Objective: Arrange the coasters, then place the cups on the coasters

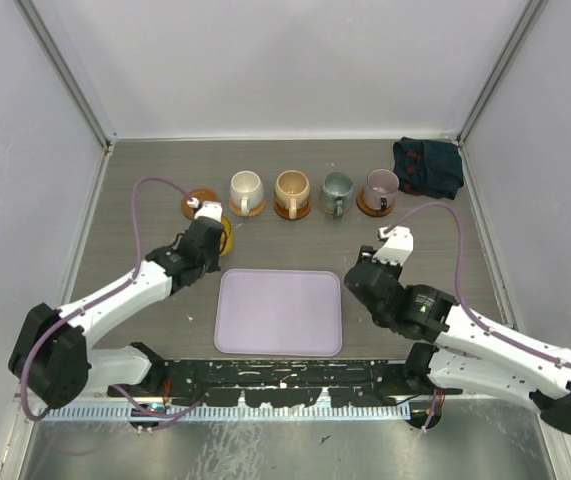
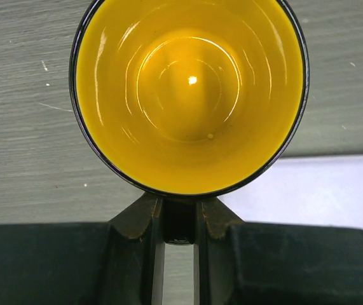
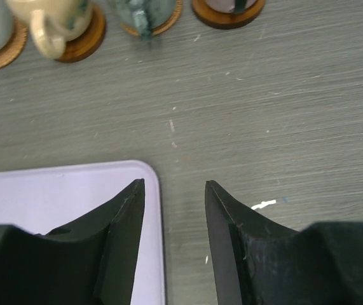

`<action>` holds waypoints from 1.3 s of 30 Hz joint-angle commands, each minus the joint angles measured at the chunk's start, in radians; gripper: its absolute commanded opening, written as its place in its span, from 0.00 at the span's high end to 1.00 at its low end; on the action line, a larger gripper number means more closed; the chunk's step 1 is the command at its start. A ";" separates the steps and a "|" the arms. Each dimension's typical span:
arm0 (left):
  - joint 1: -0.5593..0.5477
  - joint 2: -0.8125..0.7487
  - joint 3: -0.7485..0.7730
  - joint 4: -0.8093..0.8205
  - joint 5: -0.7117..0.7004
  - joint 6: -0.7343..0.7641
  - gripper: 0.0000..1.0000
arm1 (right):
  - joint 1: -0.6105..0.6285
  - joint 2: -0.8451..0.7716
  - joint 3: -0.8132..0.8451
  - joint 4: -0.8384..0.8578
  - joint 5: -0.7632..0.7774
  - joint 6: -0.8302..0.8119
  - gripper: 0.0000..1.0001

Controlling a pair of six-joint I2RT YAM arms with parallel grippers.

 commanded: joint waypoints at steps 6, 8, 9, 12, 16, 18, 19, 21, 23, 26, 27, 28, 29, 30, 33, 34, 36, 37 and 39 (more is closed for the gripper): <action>0.210 0.170 0.203 0.183 0.146 0.064 1.00 | -0.443 0.118 -0.021 0.367 -0.345 -0.346 0.52; 0.253 0.205 0.241 0.189 0.172 0.067 1.00 | -0.520 0.169 -0.022 0.416 -0.412 -0.366 0.52; 0.273 0.226 0.259 0.193 0.186 0.067 1.00 | -0.560 0.192 -0.021 0.438 -0.442 -0.374 0.53; 0.335 0.279 0.313 0.208 0.222 0.064 1.00 | -0.667 0.250 -0.023 0.516 -0.541 -0.391 0.54; 0.376 0.340 0.372 0.205 0.241 0.075 1.00 | -0.750 0.286 -0.021 0.582 -0.599 -0.409 0.55; 0.391 0.364 0.398 0.204 0.249 0.085 1.00 | -0.758 0.301 -0.015 0.597 -0.596 -0.423 0.55; 0.397 0.377 0.412 0.202 0.251 0.092 1.00 | -0.759 0.310 -0.011 0.599 -0.589 -0.428 0.55; 0.409 0.402 0.431 0.204 0.256 0.105 1.00 | -0.761 0.323 -0.007 0.604 -0.582 -0.437 0.55; 0.423 0.427 0.442 0.214 0.266 0.111 1.00 | -0.762 0.336 -0.004 0.608 -0.584 -0.441 0.55; 0.435 0.454 0.453 0.225 0.277 0.113 1.00 | -0.766 0.344 -0.003 0.612 -0.589 -0.441 0.55; 0.437 0.462 0.458 0.226 0.277 0.113 1.00 | -0.766 0.345 -0.004 0.611 -0.590 -0.441 0.55; 0.439 0.469 0.464 0.232 0.278 0.114 1.00 | -0.766 0.345 -0.005 0.612 -0.591 -0.439 0.55; 0.439 0.478 0.465 0.234 0.279 0.116 1.00 | -0.766 0.343 -0.006 0.612 -0.592 -0.439 0.55; 0.439 0.485 0.472 0.234 0.279 0.117 1.00 | -0.767 0.342 -0.006 0.615 -0.595 -0.440 0.55; 0.441 0.508 0.485 0.234 0.278 0.120 1.00 | -0.768 0.340 -0.008 0.614 -0.598 -0.439 0.55; 0.440 0.512 0.491 0.235 0.278 0.121 1.00 | -0.767 0.340 -0.009 0.614 -0.600 -0.438 0.55; 0.441 0.522 0.498 0.234 0.275 0.127 1.00 | -0.768 0.340 -0.011 0.615 -0.604 -0.436 0.55; 0.440 0.526 0.503 0.234 0.273 0.131 1.00 | -0.768 0.341 -0.013 0.615 -0.606 -0.435 0.55; 0.440 0.536 0.511 0.229 0.269 0.138 1.00 | -0.768 0.342 -0.015 0.616 -0.612 -0.432 0.55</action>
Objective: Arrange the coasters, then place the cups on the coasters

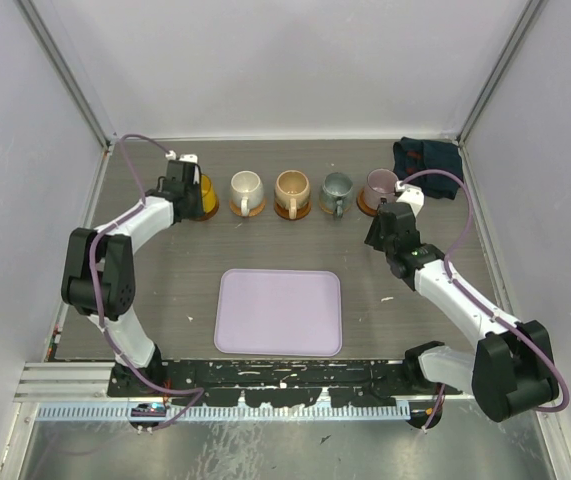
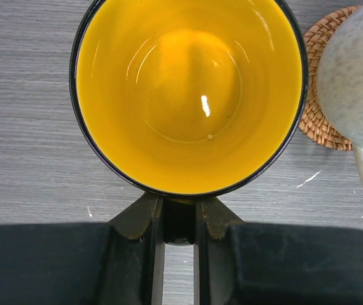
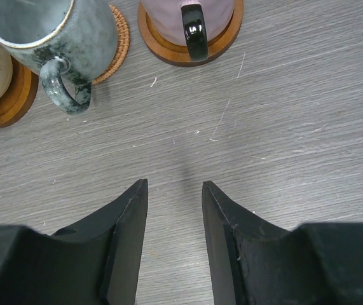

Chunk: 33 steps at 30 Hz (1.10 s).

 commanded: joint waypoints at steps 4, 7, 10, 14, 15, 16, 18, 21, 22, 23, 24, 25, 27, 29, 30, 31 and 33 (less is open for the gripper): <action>0.007 0.001 0.090 0.100 -0.014 0.033 1.00 | -0.004 -0.004 0.011 0.054 -0.021 0.002 0.55; 0.008 0.003 0.097 0.091 -0.015 0.036 1.00 | -0.003 -0.002 0.008 0.054 -0.029 0.007 0.55; 0.007 0.008 0.110 0.068 -0.016 0.038 1.00 | -0.004 0.001 0.007 0.056 -0.035 0.010 0.55; 0.007 0.018 0.124 0.045 -0.023 0.043 1.00 | -0.003 0.006 0.005 0.058 -0.043 0.014 0.55; 0.007 0.021 0.125 0.042 -0.025 0.043 1.00 | -0.003 0.005 0.005 0.058 -0.044 0.015 0.55; 0.007 0.023 0.126 0.039 -0.027 0.046 1.00 | -0.004 0.006 0.005 0.058 -0.046 0.015 0.55; 0.008 0.025 0.126 0.038 -0.030 0.048 1.00 | -0.004 0.006 0.004 0.058 -0.049 0.017 0.55; 0.007 0.031 0.128 0.035 -0.039 0.052 1.00 | -0.002 0.007 -0.001 0.058 -0.053 0.019 0.55; 0.007 0.033 0.127 0.036 -0.040 0.052 1.00 | -0.004 0.007 -0.002 0.057 -0.055 0.020 0.55; 0.007 0.034 0.126 0.036 -0.040 0.052 1.00 | -0.003 0.007 -0.004 0.059 -0.055 0.020 0.55; 0.007 0.034 0.126 0.036 -0.041 0.052 1.00 | -0.003 0.008 -0.005 0.060 -0.055 0.021 0.55; 0.008 0.036 0.127 0.038 -0.040 0.052 1.00 | -0.004 0.010 -0.006 0.061 -0.055 0.021 0.55; 0.007 0.039 0.127 0.039 -0.039 0.051 1.00 | -0.004 0.013 -0.007 0.060 -0.057 0.021 0.55; 0.007 0.041 0.128 0.039 -0.040 0.050 1.00 | -0.004 0.015 -0.007 0.061 -0.060 0.021 0.55; 0.007 0.041 0.128 0.037 -0.042 0.050 1.00 | -0.004 0.017 -0.007 0.061 -0.062 0.022 0.55; 0.007 0.042 0.127 0.037 -0.042 0.049 1.00 | -0.004 0.018 -0.007 0.063 -0.063 0.022 0.55; 0.007 0.042 0.125 0.036 -0.041 0.046 1.00 | -0.004 0.020 -0.008 0.064 -0.070 0.022 0.55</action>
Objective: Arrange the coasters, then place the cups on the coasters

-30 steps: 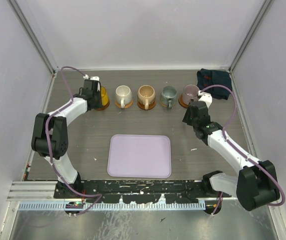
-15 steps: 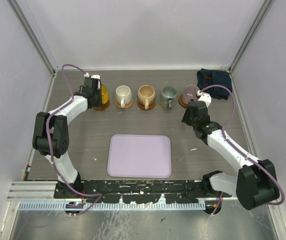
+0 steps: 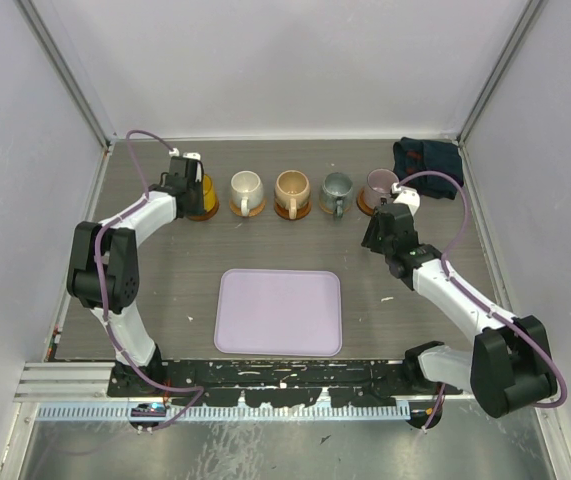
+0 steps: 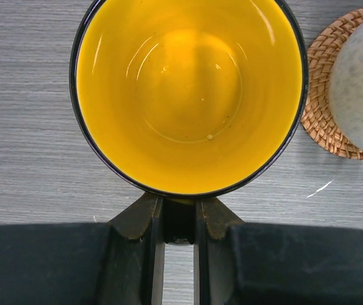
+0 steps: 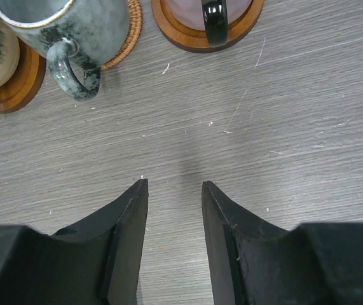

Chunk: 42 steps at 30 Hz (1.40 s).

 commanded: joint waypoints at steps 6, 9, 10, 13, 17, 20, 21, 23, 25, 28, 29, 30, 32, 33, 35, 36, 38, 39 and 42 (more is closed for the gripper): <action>0.008 -0.015 0.049 0.078 -0.031 0.006 1.00 | -0.003 0.008 -0.002 0.052 -0.030 0.023 0.55; 0.008 -0.014 0.042 0.085 -0.028 0.003 1.00 | -0.003 0.007 -0.004 0.053 -0.037 0.025 0.56; 0.008 -0.013 0.044 0.084 -0.029 0.003 1.00 | -0.003 0.007 -0.004 0.053 -0.039 0.026 0.56; 0.007 -0.012 0.044 0.082 -0.030 -0.002 1.00 | -0.003 0.007 -0.007 0.053 -0.044 0.028 0.56; 0.007 -0.012 0.044 0.078 -0.033 -0.009 1.00 | -0.004 0.009 -0.009 0.055 -0.051 0.032 0.56; 0.007 -0.015 0.039 0.074 -0.042 -0.014 1.00 | -0.003 0.009 -0.012 0.056 -0.055 0.033 0.56; 0.007 -0.018 0.035 0.075 -0.048 -0.014 1.00 | -0.004 0.007 -0.014 0.057 -0.055 0.034 0.56; 0.008 -0.020 0.028 0.079 -0.053 -0.014 1.00 | -0.003 0.008 -0.017 0.057 -0.056 0.034 0.56; 0.008 -0.023 0.027 0.077 -0.055 -0.015 1.00 | -0.004 0.008 -0.018 0.057 -0.058 0.034 0.56; 0.007 -0.024 0.021 0.079 -0.054 -0.018 1.00 | -0.003 0.010 -0.019 0.060 -0.060 0.036 0.56; 0.007 -0.025 0.020 0.078 -0.054 -0.019 1.00 | -0.003 0.010 -0.020 0.060 -0.060 0.035 0.56; 0.007 -0.026 0.017 0.082 -0.054 -0.019 1.00 | -0.003 0.010 -0.021 0.062 -0.059 0.037 0.56; 0.007 -0.025 0.012 0.082 -0.052 -0.021 1.00 | -0.003 0.009 -0.021 0.063 -0.059 0.038 0.56; 0.007 -0.024 0.010 0.083 -0.050 -0.022 1.00 | -0.004 0.010 -0.022 0.065 -0.059 0.038 0.56; 0.008 -0.024 0.005 0.084 -0.045 -0.027 0.99 | -0.003 0.012 -0.022 0.066 -0.060 0.040 0.56; 0.007 -0.025 0.003 0.085 -0.041 -0.027 0.99 | -0.003 0.013 -0.021 0.067 -0.060 0.040 0.56; 0.007 -0.024 0.001 0.086 -0.034 -0.032 0.98 | -0.003 0.014 -0.022 0.070 -0.059 0.042 0.56; 0.007 -0.024 0.000 0.086 -0.032 -0.034 0.98 | -0.002 0.016 -0.022 0.072 -0.060 0.043 0.56; 0.007 -0.021 -0.002 0.086 -0.030 -0.037 0.97 | -0.003 0.019 -0.022 0.077 -0.099 0.045 0.56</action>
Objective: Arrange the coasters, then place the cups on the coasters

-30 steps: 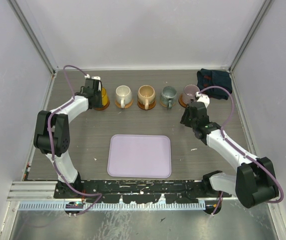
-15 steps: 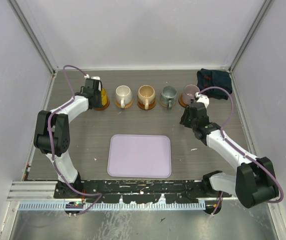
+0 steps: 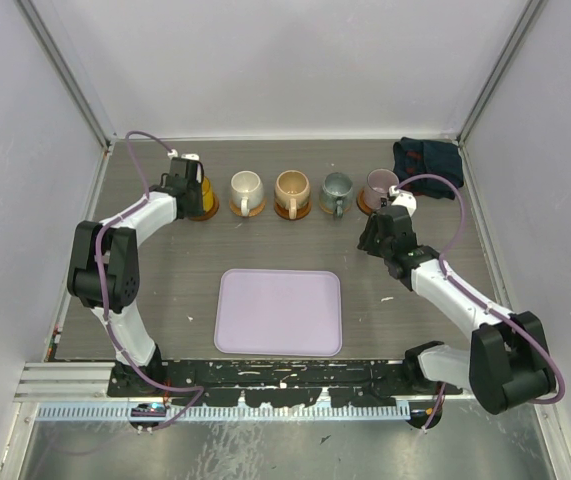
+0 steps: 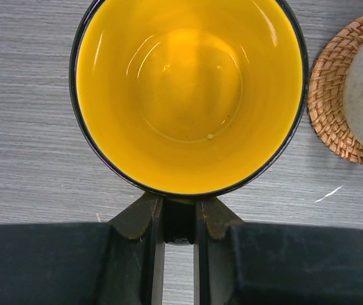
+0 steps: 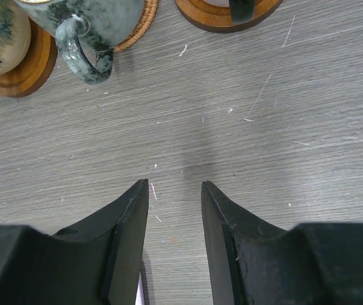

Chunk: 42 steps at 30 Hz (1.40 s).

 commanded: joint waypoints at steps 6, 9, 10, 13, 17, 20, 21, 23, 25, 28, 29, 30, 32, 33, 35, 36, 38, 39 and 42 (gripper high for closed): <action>0.007 -0.025 0.001 0.084 0.002 -0.028 0.92 | -0.003 0.007 -0.004 0.065 -0.049 0.021 0.56; 0.007 -0.026 -0.006 0.084 0.000 -0.030 0.91 | -0.003 0.007 -0.006 0.067 -0.052 0.021 0.57; 0.007 -0.025 -0.006 0.085 -0.001 -0.030 0.91 | -0.003 0.007 -0.007 0.067 -0.053 0.021 0.57; 0.007 -0.026 -0.009 0.082 -0.001 -0.030 0.89 | -0.003 0.008 -0.009 0.070 -0.052 0.022 0.57; 0.007 -0.027 -0.009 0.073 -0.001 -0.026 0.86 | -0.004 0.005 -0.015 0.073 -0.051 0.025 0.56; 0.007 -0.029 -0.012 0.072 -0.002 -0.023 0.80 | -0.003 0.003 -0.018 0.074 -0.050 0.025 0.54; 0.008 -0.031 -0.012 0.070 -0.003 -0.023 0.80 | -0.004 0.002 -0.019 0.074 -0.049 0.026 0.54; 0.007 -0.033 -0.014 0.067 -0.003 -0.022 0.79 | -0.004 0.000 -0.019 0.074 -0.047 0.026 0.53; 0.008 -0.039 -0.016 0.063 0.000 -0.022 0.74 | -0.003 -0.002 -0.021 0.074 -0.048 0.028 0.53; 0.007 -0.048 -0.022 0.062 0.002 -0.023 0.63 | -0.003 -0.005 -0.022 0.073 -0.051 0.029 0.52; 0.007 -0.052 -0.027 0.061 0.001 -0.023 0.61 | -0.003 -0.007 -0.023 0.074 -0.052 0.032 0.52; 0.007 -0.055 -0.029 0.061 0.001 -0.023 0.61 | -0.003 -0.009 -0.023 0.074 -0.053 0.033 0.53; 0.007 -0.062 -0.035 0.062 -0.002 -0.024 0.60 | -0.003 -0.013 -0.027 0.074 -0.055 0.034 0.52; 0.007 -0.064 -0.040 0.061 -0.003 -0.024 0.60 | -0.003 -0.015 -0.027 0.075 -0.056 0.034 0.53; 0.007 -0.074 -0.044 0.059 -0.001 -0.025 0.58 | -0.003 -0.021 -0.029 0.075 -0.057 0.035 0.53; 0.008 -0.078 -0.049 0.058 -0.002 -0.025 0.58 | -0.003 -0.025 -0.031 0.074 -0.057 0.035 0.53; 0.007 -0.089 -0.055 0.053 -0.004 -0.024 0.55 | -0.004 -0.031 -0.034 0.073 -0.057 0.036 0.52; 0.007 -0.096 -0.058 0.051 -0.006 -0.024 0.55 | -0.003 -0.033 -0.036 0.072 -0.057 0.038 0.52; 0.007 -0.115 -0.068 0.045 -0.012 -0.025 0.55 | -0.003 -0.043 -0.040 0.070 -0.062 0.041 0.52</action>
